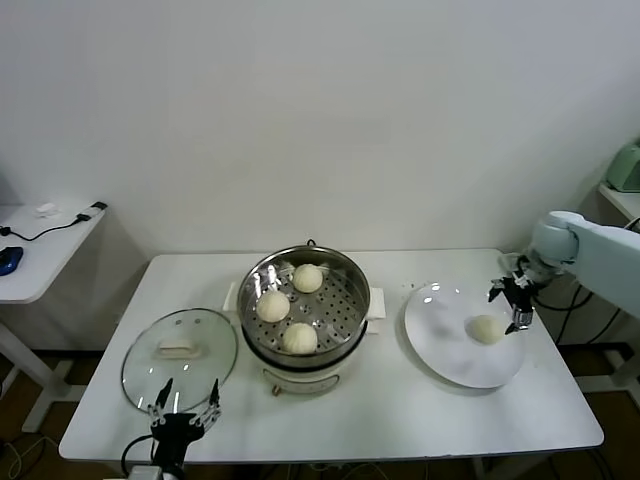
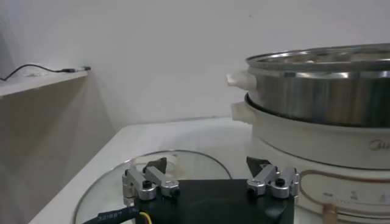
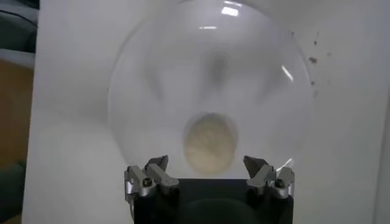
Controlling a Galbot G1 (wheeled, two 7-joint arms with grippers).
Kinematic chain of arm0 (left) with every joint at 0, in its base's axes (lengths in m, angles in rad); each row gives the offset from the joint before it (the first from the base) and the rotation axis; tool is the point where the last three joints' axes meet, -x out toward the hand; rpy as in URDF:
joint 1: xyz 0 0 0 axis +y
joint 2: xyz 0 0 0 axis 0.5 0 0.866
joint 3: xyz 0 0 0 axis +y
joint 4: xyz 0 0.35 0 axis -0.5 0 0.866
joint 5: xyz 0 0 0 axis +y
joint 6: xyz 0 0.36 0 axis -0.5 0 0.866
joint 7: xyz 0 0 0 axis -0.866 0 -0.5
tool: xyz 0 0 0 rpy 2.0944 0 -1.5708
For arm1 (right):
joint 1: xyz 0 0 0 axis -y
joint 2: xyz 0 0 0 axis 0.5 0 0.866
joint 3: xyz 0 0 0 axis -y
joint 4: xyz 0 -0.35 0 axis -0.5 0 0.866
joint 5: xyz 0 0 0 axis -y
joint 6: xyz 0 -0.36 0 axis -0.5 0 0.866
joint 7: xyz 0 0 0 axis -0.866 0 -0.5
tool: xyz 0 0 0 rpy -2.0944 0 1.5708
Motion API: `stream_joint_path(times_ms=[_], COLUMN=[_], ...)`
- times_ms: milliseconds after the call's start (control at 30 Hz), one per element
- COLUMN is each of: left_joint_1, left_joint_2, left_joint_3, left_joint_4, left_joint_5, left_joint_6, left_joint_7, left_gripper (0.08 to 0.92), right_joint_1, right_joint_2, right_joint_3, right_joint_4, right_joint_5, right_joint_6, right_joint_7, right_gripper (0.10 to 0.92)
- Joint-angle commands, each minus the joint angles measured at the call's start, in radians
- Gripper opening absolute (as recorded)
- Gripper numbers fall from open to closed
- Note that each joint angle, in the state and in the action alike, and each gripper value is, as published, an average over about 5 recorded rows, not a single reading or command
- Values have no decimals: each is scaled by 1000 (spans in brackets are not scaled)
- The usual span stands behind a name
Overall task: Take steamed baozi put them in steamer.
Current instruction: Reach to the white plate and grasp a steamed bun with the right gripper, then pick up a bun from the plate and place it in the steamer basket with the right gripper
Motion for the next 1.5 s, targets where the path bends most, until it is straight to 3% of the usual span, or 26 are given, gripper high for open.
stream_joint_path(times_ms=[33,533,800,1000,1200,1500], left_joint_1=[1,7,7,12,10,-3], left_joint_2=[-1,5,4,5,8,15], left_joint_3=[1,0,0,-4,-4,5], left_joint_4=[1,6,-8,-22,-36,-47], left_joint_5=[3,6,7,9,11,8], left_joint_6=[0,-6,-2,2,9,17], left_joint_7=[0,-1,1,1,3,4], left_gripper=[823,823,823,823,823,823], right_joint_1=[-213,-251,-141,186,618,790], right_joint_2=[62,132,68,15,100,310], right_joint_3=[208,261,172,-108,-413,-397], right_joint_4=[-159,-233,-98,89,297,503], right_joint_5=[-93,-126,-50,198,548,862], right_joint_6=[-18,-10,-45,-105,-196,-340], right_joint_7=[8,31,14,21,52,166], right_gripper=[823,819,658,628,628,628])
